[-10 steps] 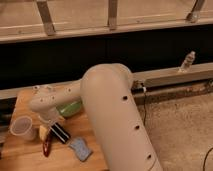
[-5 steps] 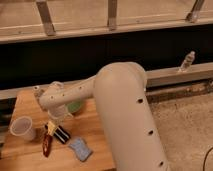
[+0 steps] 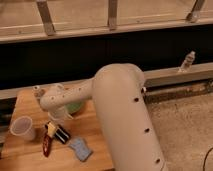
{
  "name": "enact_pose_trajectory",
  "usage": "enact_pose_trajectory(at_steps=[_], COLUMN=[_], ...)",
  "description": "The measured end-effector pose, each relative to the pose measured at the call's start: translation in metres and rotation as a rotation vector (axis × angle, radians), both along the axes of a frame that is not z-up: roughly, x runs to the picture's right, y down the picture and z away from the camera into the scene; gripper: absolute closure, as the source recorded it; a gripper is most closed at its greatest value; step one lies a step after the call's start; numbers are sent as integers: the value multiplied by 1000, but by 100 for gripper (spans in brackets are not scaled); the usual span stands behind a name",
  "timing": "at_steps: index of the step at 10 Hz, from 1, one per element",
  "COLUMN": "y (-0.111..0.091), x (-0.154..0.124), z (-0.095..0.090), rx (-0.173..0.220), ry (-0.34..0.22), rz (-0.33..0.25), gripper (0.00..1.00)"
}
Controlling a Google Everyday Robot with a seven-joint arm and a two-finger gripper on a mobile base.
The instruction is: Place the eraser on the white sponge
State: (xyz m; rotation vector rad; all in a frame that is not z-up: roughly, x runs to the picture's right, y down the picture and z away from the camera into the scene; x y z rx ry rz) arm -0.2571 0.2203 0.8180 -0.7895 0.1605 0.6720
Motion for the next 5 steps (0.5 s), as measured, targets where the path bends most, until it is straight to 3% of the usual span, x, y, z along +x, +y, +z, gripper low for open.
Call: enact_pose_trajectory(at_steps=[2, 5], y=[6, 10], x=[-3, -6], z=[1, 1], rx=[-6, -7], ry=[-7, -18], rz=[-12, -22], gripper=[27, 59])
